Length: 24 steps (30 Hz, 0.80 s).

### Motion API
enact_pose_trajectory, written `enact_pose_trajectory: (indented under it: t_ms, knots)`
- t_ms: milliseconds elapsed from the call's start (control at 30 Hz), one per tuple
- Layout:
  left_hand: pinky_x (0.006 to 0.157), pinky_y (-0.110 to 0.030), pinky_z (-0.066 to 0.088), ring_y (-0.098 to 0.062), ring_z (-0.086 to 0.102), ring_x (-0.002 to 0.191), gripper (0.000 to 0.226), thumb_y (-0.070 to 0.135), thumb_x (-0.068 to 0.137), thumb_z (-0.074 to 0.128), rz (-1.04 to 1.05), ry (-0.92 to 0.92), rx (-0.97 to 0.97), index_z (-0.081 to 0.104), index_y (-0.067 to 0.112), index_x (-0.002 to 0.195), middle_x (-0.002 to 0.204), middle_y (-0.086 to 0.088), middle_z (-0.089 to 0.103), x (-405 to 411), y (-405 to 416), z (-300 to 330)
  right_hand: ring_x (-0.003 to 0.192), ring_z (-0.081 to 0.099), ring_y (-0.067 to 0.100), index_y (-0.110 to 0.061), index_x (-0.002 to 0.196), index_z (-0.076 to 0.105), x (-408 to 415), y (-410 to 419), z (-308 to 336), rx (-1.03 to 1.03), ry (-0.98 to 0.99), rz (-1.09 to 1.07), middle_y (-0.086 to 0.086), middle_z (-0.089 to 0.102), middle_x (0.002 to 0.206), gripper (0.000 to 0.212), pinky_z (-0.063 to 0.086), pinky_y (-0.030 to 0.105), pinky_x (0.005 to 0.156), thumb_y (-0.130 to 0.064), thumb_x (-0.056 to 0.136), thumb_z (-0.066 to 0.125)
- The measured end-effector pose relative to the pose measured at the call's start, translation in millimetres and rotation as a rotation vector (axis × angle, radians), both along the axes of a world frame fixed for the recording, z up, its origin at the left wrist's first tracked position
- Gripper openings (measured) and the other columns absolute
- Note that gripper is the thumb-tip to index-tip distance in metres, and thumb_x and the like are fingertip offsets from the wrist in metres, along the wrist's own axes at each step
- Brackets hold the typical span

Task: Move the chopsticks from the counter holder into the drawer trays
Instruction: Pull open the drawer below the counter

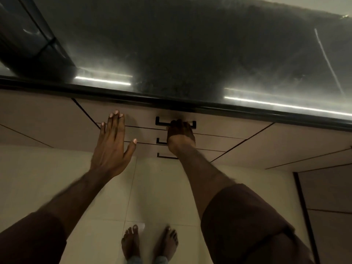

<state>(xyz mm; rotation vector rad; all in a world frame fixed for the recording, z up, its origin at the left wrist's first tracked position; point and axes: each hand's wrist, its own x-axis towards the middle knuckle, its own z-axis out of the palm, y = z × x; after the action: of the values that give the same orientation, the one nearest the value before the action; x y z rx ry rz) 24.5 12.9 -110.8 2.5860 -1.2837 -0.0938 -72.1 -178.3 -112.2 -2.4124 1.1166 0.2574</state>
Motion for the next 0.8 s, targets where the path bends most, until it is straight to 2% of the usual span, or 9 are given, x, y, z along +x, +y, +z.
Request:
enact_pose_trajectory:
  t_ms: [67, 167, 300, 467, 567, 667, 800]
  knots:
    - [0.120, -0.038, -0.004, -0.018, -0.011, 0.149, 0.079, 0.053, 0.095, 0.024, 0.009, 0.007, 0.002, -0.008, 0.008, 0.152, 0.161, -0.009, -0.010, -5.3, 4.5, 0.4, 0.141, 0.028, 0.031, -0.013, 0.145, 0.037, -2.3, 4.3, -1.9, -0.012, -0.001, -0.004, 0.012, 0.033, 0.153, 0.045, 0.022, 0.041, 0.117, -0.023, 0.101, 0.041]
    - [0.120, -0.036, -0.007, -0.017, -0.014, 0.149, 0.080, 0.054, 0.094, 0.024, 0.024, 0.024, -0.019, -0.010, 0.011, 0.152, 0.162, -0.008, -0.013, -12.1, 17.3, 4.2, 0.137, 0.034, 0.033, -0.009, 0.142, 0.039, -13.4, 21.0, -5.9, -0.075, -0.008, 0.008, 0.015, 0.038, 0.149, 0.044, 0.024, 0.041, 0.116, -0.020, 0.100, 0.045]
    - [0.120, -0.033, -0.009, -0.022, -0.008, 0.150, 0.081, 0.051, 0.094, 0.029, 0.000, 0.004, -0.097, -0.006, 0.009, 0.153, 0.162, -0.010, -0.009, -24.3, 46.6, 11.0, 0.125, 0.045, 0.034, -0.004, 0.137, 0.045, -31.1, 46.8, -5.6, -0.163, -0.026, -0.005, 0.019, 0.049, 0.137, 0.044, 0.039, 0.043, 0.107, -0.007, 0.093, 0.053]
    - [0.121, -0.037, -0.006, -0.028, -0.005, 0.150, 0.082, 0.047, 0.093, 0.034, -0.025, -0.013, -0.175, -0.002, 0.004, 0.152, 0.162, -0.012, -0.008, -37.8, 80.7, 12.7, 0.118, 0.050, 0.031, -0.006, 0.133, 0.050, -67.3, 96.4, -4.3, -0.174, -0.032, -0.012, 0.017, 0.055, 0.129, 0.043, 0.048, 0.040, 0.098, -0.013, 0.091, 0.061]
    - [0.122, -0.042, -0.003, -0.032, -0.001, 0.150, 0.083, 0.044, 0.093, 0.038, -0.068, -0.037, -0.228, 0.000, 0.001, 0.152, 0.162, -0.014, -0.005, -48.7, 98.3, 15.7, 0.114, 0.053, 0.032, -0.005, 0.127, 0.054, -92.9, 123.6, -2.1, -0.132, -0.006, -0.035, 0.017, 0.058, 0.126, 0.034, 0.047, 0.039, 0.090, -0.010, 0.094, 0.056]
    - [0.121, -0.044, 0.000, -0.033, 0.001, 0.149, 0.082, 0.043, 0.093, 0.040, -0.083, -0.039, -0.264, 0.001, 0.000, 0.152, 0.162, -0.016, -0.002, -63.9, 116.8, 18.0, 0.117, 0.053, 0.030, -0.008, 0.131, 0.053, -114.3, 150.4, -0.5, -0.148, -0.015, -0.022, 0.016, 0.057, 0.129, 0.041, 0.048, 0.038, 0.095, -0.013, 0.092, 0.062]
    - [0.121, -0.045, 0.002, -0.033, 0.003, 0.149, 0.082, 0.044, 0.093, 0.039, -0.109, -0.044, -0.267, 0.003, 0.001, 0.152, 0.162, -0.016, 0.000, -92.1, 139.3, 17.6, 0.117, 0.054, 0.029, -0.009, 0.130, 0.054, -141.1, 181.1, 1.3, -0.138, -0.024, -0.015, 0.016, 0.057, 0.128, 0.041, 0.048, 0.038, 0.098, -0.015, 0.091, 0.064]
